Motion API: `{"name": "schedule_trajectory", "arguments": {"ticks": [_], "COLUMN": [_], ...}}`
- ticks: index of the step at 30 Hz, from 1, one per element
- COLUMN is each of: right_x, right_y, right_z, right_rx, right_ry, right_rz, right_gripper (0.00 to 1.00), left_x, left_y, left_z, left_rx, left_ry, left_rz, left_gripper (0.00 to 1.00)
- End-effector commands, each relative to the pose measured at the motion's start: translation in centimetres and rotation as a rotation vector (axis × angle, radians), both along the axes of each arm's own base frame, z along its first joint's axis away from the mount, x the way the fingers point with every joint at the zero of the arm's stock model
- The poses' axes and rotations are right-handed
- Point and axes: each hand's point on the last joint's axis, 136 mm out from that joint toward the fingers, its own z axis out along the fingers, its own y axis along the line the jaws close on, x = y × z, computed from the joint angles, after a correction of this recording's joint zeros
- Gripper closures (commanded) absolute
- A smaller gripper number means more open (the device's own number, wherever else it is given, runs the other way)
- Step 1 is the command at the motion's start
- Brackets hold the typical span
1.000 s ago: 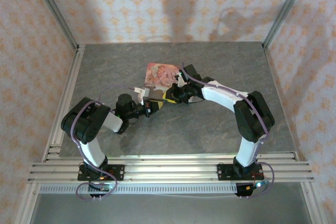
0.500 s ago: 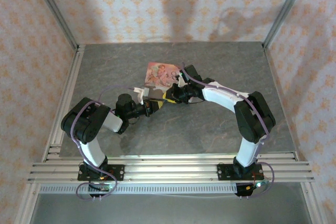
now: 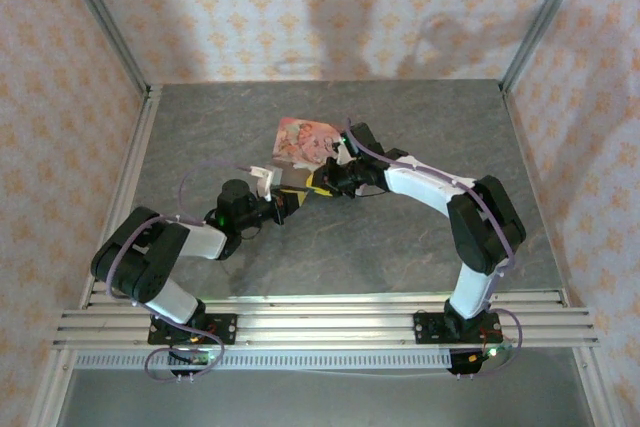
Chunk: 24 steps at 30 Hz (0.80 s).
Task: Unlock the padlock with the key
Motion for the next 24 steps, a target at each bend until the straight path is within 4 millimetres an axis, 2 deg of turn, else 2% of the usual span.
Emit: {"name": "schedule_trajectory", "arguments": {"ticks": [1, 7, 15, 20, 24], "right_x": [-2.4, -2.4, -1.8, -1.9, -2.4], "right_y": [0.9, 1.2, 2.0, 2.4, 2.2], "right_z": [-0.3, -0.5, -0.8, -0.4, -0.6], "right_rx": [-0.010, -0.026, 0.062, 0.093, 0.070], "right_ry": [0.090, 0.097, 0.144, 0.155, 0.164], "right_rz": [0.043, 0.025, -0.060, -0.049, -0.033], "right_gripper": [1.00, 1.00, 1.00, 1.00, 1.00], "left_x": [1.5, 1.3, 0.2, -0.2, -0.2], "left_y": [-0.6, -0.6, -0.9, -2.0, -2.7], "left_z": [3.5, 3.9, 6.7, 7.4, 7.0], "left_rx": [0.000, -0.009, -0.175, -0.171, -0.120], "left_ry": [-0.143, -0.164, -0.219, -0.239, -0.238], "left_rz": [0.019, 0.060, 0.053, 0.005, -0.022], "left_gripper": [1.00, 1.00, 1.00, 1.00, 1.00]}}
